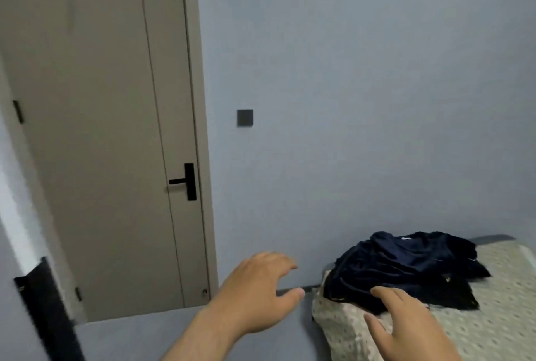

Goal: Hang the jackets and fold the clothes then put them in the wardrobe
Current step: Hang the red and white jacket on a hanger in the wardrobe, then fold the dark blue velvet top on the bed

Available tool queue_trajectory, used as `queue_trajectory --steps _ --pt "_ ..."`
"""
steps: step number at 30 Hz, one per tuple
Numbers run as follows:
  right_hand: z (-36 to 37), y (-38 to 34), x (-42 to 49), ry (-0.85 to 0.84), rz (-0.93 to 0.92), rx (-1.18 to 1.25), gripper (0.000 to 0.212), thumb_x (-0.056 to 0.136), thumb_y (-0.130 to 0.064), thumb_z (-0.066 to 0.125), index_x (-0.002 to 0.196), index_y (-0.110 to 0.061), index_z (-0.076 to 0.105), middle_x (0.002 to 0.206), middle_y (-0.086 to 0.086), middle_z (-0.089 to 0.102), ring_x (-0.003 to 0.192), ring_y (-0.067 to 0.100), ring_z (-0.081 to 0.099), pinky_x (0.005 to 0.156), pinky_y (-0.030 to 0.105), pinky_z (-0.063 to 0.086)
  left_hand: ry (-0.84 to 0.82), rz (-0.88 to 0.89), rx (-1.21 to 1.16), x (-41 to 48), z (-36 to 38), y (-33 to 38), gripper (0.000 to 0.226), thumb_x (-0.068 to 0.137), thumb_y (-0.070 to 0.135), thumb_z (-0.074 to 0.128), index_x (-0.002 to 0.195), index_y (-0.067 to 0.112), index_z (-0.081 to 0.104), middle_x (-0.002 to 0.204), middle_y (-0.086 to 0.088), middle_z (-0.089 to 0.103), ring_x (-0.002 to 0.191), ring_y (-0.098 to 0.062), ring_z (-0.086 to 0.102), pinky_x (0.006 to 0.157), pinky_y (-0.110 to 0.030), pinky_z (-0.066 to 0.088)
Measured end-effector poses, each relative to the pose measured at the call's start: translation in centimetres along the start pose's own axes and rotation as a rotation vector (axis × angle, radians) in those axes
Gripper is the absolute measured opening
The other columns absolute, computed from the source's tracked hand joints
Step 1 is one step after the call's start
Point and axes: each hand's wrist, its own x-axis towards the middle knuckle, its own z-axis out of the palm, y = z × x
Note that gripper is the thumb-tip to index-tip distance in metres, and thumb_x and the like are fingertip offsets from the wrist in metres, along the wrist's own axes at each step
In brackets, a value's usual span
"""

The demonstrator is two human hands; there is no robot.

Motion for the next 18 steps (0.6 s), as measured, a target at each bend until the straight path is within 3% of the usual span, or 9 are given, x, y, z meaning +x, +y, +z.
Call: queue_trajectory --steps 7,18 --pt "-2.0 9.1 0.9 0.052 0.305 -0.115 0.063 0.097 -0.055 0.043 0.154 -0.030 0.029 0.154 -0.014 0.035 0.139 0.009 0.036 0.113 0.026 0.031 -0.110 0.136 -0.060 12.6 6.7 1.7 0.074 0.087 0.068 0.045 0.153 0.042 0.024 0.160 0.020 0.022 0.147 -0.001 0.017 0.119 -0.026 0.018" --pt "-2.5 17.4 2.6 0.041 0.611 -0.176 0.058 0.097 -0.052 0.044 0.150 -0.030 0.033 0.147 -0.013 0.041 0.134 0.012 0.040 0.111 0.028 0.033 -0.306 0.297 -0.188 25.5 16.7 6.2 0.070 0.093 0.062 0.048 0.154 0.041 0.021 0.162 0.020 0.017 0.149 -0.001 0.008 0.120 -0.029 0.017"
